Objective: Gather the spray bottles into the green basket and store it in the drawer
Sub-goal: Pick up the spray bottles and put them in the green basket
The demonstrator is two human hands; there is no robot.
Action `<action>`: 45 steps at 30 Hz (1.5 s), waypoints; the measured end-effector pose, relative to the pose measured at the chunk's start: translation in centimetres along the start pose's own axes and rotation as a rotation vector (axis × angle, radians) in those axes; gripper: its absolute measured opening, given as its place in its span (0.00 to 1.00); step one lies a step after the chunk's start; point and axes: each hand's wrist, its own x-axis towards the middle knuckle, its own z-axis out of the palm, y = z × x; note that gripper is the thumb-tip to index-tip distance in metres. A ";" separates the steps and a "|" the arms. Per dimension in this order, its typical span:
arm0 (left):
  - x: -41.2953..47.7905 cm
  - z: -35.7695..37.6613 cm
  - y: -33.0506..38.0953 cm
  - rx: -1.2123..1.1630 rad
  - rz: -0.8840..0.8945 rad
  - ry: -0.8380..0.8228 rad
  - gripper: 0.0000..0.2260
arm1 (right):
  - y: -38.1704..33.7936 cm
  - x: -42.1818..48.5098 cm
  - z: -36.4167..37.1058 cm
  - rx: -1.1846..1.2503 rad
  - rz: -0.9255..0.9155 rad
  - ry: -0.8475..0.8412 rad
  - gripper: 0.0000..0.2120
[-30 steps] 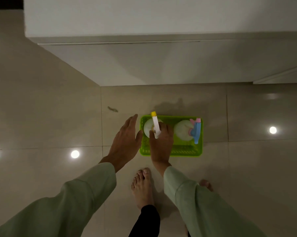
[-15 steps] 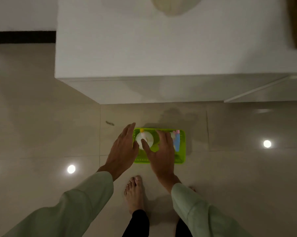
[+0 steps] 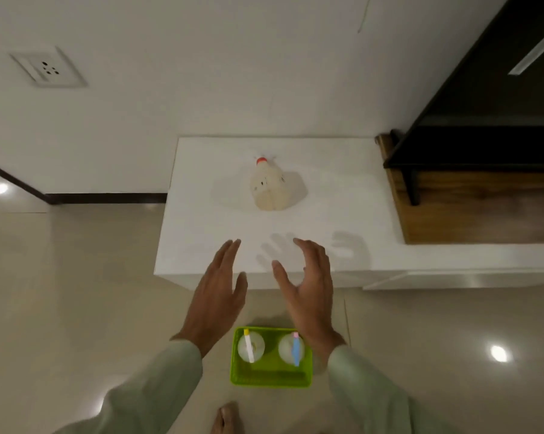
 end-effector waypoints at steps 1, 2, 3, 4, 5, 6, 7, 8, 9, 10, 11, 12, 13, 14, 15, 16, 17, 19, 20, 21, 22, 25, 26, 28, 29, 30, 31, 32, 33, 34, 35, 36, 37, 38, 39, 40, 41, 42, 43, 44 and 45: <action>1.5 -0.6 0.3 -0.010 -0.005 0.029 0.26 | -0.5 1.7 0.1 0.000 0.011 -0.013 0.27; 2.9 -1.1 0.5 -0.018 -0.013 0.051 0.26 | -0.9 3.6 0.4 -0.002 0.031 -0.027 0.29; 4.6 -1.4 0.3 -0.023 -0.021 0.063 0.26 | -1.2 5.5 1.0 -0.011 0.062 -0.044 0.32; 6.2 -1.6 0.0 -0.029 -0.031 0.066 0.25 | -1.4 7.5 1.8 -0.030 0.091 -0.062 0.35; 7.6 -1.8 -0.3 -0.039 -0.041 0.062 0.25 | -1.5 9.2 2.4 -0.050 0.116 -0.081 0.37; 9.2 -2.0 -0.8 -0.051 -0.048 0.051 0.25 | -1.5 11.0 3.3 -0.062 0.140 -0.094 0.39; 10.9 -2.0 -1.4 -0.056 -0.048 0.035 0.25 | -1.5 12.7 4.2 -0.065 0.162 -0.098 0.41; 12.5 -2.2 -2.2 -0.057 -0.045 0.025 0.26 | -1.5 14.5 5.3 -0.066 0.188 -0.099 0.42; 14.0 -2.3 -3.0 -0.056 -0.042 0.018 0.26 | -1.5 16.2 6.4 -0.060 0.224 -0.099 0.43; 15.2 -2.5 -3.5 -0.051 -0.036 0.008 0.26 | -1.6 17.7 7.1 -0.052 0.261 -0.104 0.44; 16.3 -2.7 -4.1 -0.043 -0.029 -0.008 0.26 | -1.7 19.1 7.9 -0.050 0.301 -0.120 0.44; 17.3 -2.8 -4.7 -0.033 -0.021 -0.026 0.26 | -1.7 20.4 8.6 -0.057 0.340 -0.144 0.45; 18.2 -2.9 -5.3 -0.023 -0.011 -0.041 0.26 | -1.7 21.5 9.2 -0.072 0.380 -0.174 0.45; 19.0 -3.0 -5.8 -0.016 -0.005 -0.053 0.25 | -1.7 22.3 9.8 -0.085 0.419 -0.206 0.44; 19.6 -3.1 -6.2 -0.012 -0.001 -0.060 0.25 | -1.7 22.9 10.1 -0.098 0.455 -0.236 0.42; 20.1 -3.1 -6.7 -0.009 0.000 -0.068 0.25 | -1.7 23.4 10.6 -0.109 0.485 -0.264 0.40; 20.5 -3.1 -7.0 -0.007 0.001 -0.074 0.25 | -1.9 23.7 11.1 -0.115 0.505 -0.287 0.38; 20.6 -3.0 -7.5 -0.007 -0.004 -0.090 0.26 | -2.1 24.0 12.0 -0.114 0.529 -0.317 0.33; 20.5 -2.9 -7.6 -0.010 -0.009 -0.100 0.26 | -2.1 23.9 12.2 -0.105 0.543 -0.327 0.32; 20.2 -2.9 -7.7 -0.015 -0.013 -0.111 0.26 | -2.1 23.7 12.3 -0.082 0.567 -0.338 0.31; 19.9 -2.8 -7.7 -0.018 -0.014 -0.119 0.26 | -2.1 23.4 12.3 -0.043 0.597 -0.353 0.29; 18.3 -2.8 -7.7 -0.016 -0.007 -0.112 0.26 | -2.0 21.7 11.4 0.061 0.659 -0.399 0.26; 17.5 -2.8 -7.6 -0.016 -0.007 -0.107 0.26 | -2.1 20.7 10.9 0.086 0.661 -0.407 0.27; 15.7 -2.6 -7.3 -0.019 -0.011 -0.098 0.26 | -2.2 18.5 9.4 0.161 0.657 -0.398 0.30; 14.6 -2.4 -7.0 -0.022 -0.015 -0.093 0.26 | -2.3 17.2 8.5 0.209 0.656 -0.383 0.32; 13.5 -2.2 -6.8 -0.023 -0.018 -0.089 0.26 | -2.4 16.0 7.7 0.259 0.653 -0.363 0.33; 12.2 -1.8 -6.4 -0.021 -0.021 -0.087 0.26 | -2.4 14.5 6.7 0.309 0.651 -0.347 0.33; 10.7 -1.4 -6.0 -0.019 -0.025 -0.086 0.26 | -2.3 13.0 5.7 0.358 0.645 -0.340 0.33; 9.1 -1.0 -5.5 -0.017 -0.031 -0.087 0.26 | -2.1 11.3 4.8 0.402 0.638 -0.340 0.33; 7.3 -0.5 -5.1 -0.017 -0.037 -0.087 0.27 | -1.9 9.5 3.9 0.436 0.630 -0.340 0.33; 5.8 -0.1 -4.8 -0.020 -0.038 -0.086 0.27 | -1.6 7.9 3.2 0.460 0.619 -0.336 0.33; 3.9 0.5 -4.4 -0.022 -0.037 -0.089 0.27 | -1.2 6.0 2.4 0.481 0.609 -0.332 0.31; 2.2 1.0 -4.0 -0.023 -0.038 -0.093 0.27 | -0.7 4.1 1.7 0.506 0.599 -0.329 0.29; 0.5 1.7 -3.7 -0.024 -0.044 -0.103 0.27 | 0.0 2.3 1.0 0.534 0.597 -0.328 0.26; -1.3 2.4 -3.5 -0.026 -0.056 -0.115 0.27 | 0.7 0.3 0.5 0.564 0.606 -0.317 0.22; -2.7 3.0 -3.5 -0.029 -0.069 -0.126 0.27 | 1.3 -1.4 0.2 0.592 0.620 -0.296 0.17; -4.3 3.8 -3.4 -0.031 -0.083 -0.141 0.27 | 2.1 -3.4 -0.1 0.608 0.638 -0.272 0.14; -5.6 4.6 -3.4 -0.030 -0.094 -0.153 0.27 | 2.9 -5.2 -0.2 0.608 0.650 -0.249 0.12; -6.9 5.5 -3.5 -0.029 -0.103 -0.166 0.27 | 3.9 -7.0 -0.1 0.599 0.663 -0.226 0.12; -8.1 6.4 -3.8 -0.029 -0.112 -0.178 0.27 | 4.9 -8.9 0.1 0.587 0.678 -0.200 0.13; -9.0 7.1 -4.2 -0.032 -0.121 -0.189 0.27 | 5.8 -10.5 0.5 0.576 0.694 -0.170 0.14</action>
